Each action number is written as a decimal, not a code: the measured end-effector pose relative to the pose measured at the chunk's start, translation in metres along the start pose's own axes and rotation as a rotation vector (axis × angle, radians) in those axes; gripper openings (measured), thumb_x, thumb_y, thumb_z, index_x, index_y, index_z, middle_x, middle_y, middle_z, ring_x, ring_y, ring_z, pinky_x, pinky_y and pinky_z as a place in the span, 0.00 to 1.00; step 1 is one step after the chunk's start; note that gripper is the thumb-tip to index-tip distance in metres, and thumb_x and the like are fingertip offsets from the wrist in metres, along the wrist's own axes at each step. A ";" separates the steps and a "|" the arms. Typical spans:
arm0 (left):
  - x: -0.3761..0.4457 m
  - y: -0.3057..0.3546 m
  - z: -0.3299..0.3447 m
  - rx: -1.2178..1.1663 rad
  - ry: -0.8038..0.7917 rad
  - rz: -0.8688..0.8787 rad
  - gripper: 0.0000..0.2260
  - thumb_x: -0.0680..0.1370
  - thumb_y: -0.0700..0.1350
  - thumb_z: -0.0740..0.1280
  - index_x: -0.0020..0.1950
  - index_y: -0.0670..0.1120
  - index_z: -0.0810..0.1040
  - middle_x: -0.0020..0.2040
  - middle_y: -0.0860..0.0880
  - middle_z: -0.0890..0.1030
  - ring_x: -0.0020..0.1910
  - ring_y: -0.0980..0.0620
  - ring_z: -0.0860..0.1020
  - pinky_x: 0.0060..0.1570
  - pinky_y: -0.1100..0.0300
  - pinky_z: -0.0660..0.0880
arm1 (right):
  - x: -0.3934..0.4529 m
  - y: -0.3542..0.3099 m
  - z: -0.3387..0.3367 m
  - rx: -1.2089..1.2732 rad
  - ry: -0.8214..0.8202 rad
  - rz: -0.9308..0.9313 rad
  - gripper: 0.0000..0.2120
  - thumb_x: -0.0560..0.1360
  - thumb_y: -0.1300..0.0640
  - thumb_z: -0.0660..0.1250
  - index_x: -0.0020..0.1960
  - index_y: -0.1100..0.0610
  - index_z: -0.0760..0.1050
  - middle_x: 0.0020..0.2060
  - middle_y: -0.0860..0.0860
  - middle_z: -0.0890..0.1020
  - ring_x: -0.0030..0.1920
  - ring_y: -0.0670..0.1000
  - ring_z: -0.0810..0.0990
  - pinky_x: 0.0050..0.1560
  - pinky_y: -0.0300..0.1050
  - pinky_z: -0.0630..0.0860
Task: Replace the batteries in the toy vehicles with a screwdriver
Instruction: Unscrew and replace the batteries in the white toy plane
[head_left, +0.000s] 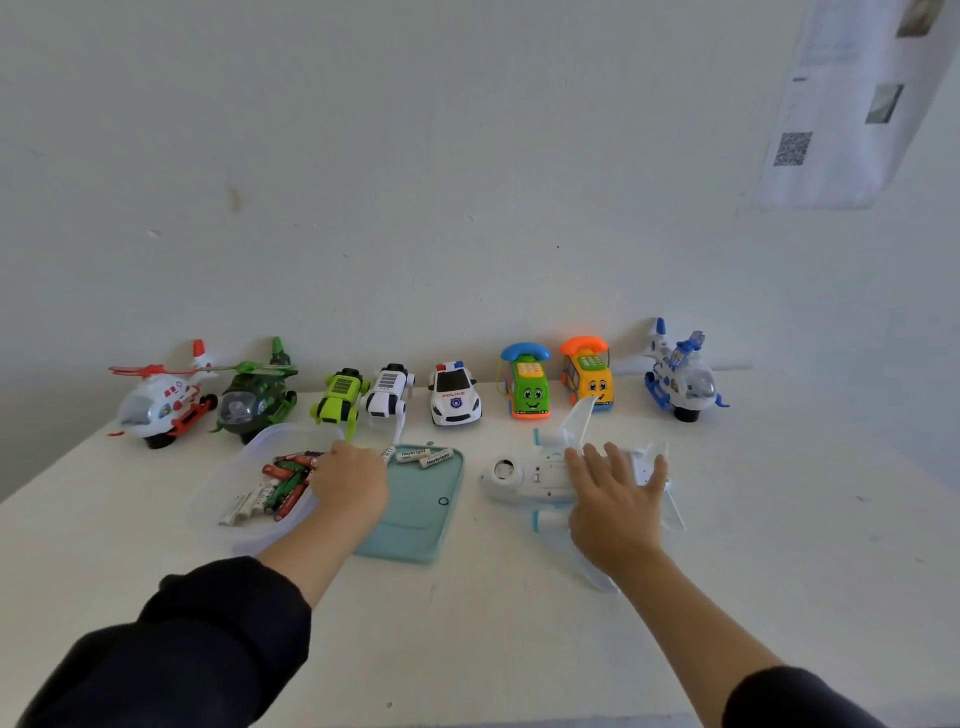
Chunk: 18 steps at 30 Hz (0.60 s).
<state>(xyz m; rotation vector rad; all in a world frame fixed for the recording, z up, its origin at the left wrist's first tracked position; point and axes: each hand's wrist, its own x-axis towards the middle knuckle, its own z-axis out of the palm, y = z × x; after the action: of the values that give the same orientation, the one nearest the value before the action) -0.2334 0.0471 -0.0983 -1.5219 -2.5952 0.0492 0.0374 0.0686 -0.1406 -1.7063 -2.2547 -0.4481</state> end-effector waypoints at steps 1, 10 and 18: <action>0.000 0.004 -0.007 -0.022 0.051 0.016 0.14 0.79 0.39 0.58 0.65 0.41 0.72 0.62 0.41 0.69 0.58 0.43 0.73 0.52 0.54 0.73 | 0.000 -0.001 0.003 0.018 0.019 -0.005 0.29 0.56 0.63 0.72 0.58 0.60 0.78 0.53 0.57 0.81 0.54 0.61 0.79 0.53 0.74 0.67; 0.002 0.056 -0.082 -0.995 0.578 0.256 0.11 0.75 0.36 0.66 0.57 0.39 0.74 0.44 0.46 0.80 0.46 0.54 0.77 0.46 0.67 0.68 | 0.026 -0.016 0.006 -0.031 -0.023 0.133 0.32 0.72 0.58 0.65 0.73 0.57 0.60 0.68 0.56 0.66 0.67 0.59 0.63 0.63 0.62 0.57; -0.024 0.103 -0.045 -1.217 0.558 0.444 0.07 0.78 0.36 0.60 0.51 0.47 0.69 0.37 0.51 0.76 0.40 0.55 0.80 0.44 0.50 0.75 | -0.003 -0.004 0.028 0.197 0.390 0.241 0.20 0.66 0.58 0.55 0.55 0.45 0.71 0.69 0.59 0.67 0.68 0.64 0.61 0.65 0.66 0.48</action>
<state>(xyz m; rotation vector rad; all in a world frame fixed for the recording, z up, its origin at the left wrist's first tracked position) -0.1264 0.0752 -0.0656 -1.9058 -1.7270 -1.8545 0.0331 0.0759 -0.1677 -1.6015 -1.7363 -0.4418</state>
